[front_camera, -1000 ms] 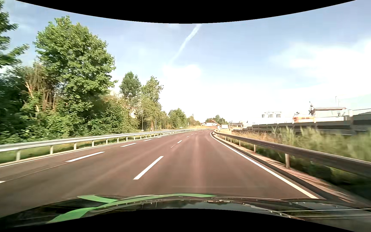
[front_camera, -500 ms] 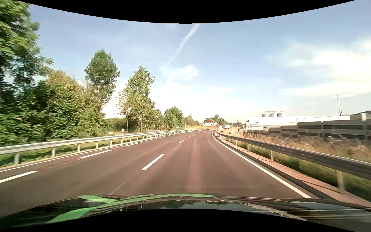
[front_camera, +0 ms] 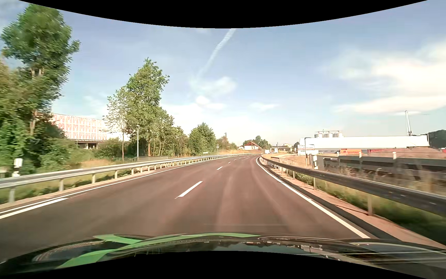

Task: Follow the waypoints while adhering to traffic rules and regulations

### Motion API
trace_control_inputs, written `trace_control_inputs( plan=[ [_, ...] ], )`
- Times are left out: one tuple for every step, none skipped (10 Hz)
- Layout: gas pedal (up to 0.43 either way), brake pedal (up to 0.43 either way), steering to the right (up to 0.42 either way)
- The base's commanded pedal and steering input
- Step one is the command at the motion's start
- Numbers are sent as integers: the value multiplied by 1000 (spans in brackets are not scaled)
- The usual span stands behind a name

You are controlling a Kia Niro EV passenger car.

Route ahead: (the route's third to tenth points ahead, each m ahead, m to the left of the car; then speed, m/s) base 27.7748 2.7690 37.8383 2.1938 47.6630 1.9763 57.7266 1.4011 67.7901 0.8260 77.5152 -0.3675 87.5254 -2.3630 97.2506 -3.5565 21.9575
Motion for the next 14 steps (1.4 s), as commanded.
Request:
trace_control_inputs(
  plan=[
    [268, 0, 5],
    [280, 0, 5],
    [280, 0, 5],
    [299, 0, 5],
    [299, 0, 5],
    [311, 0, 6],
    [311, 0, 6],
    [311, 0, 7],
    [287, 0, 9],
    [240, 0, 10],
    [197, 0, 10],
    [197, 0, 10],
    [197, 0, 10],
    [197, 0, 10]
  ],
)
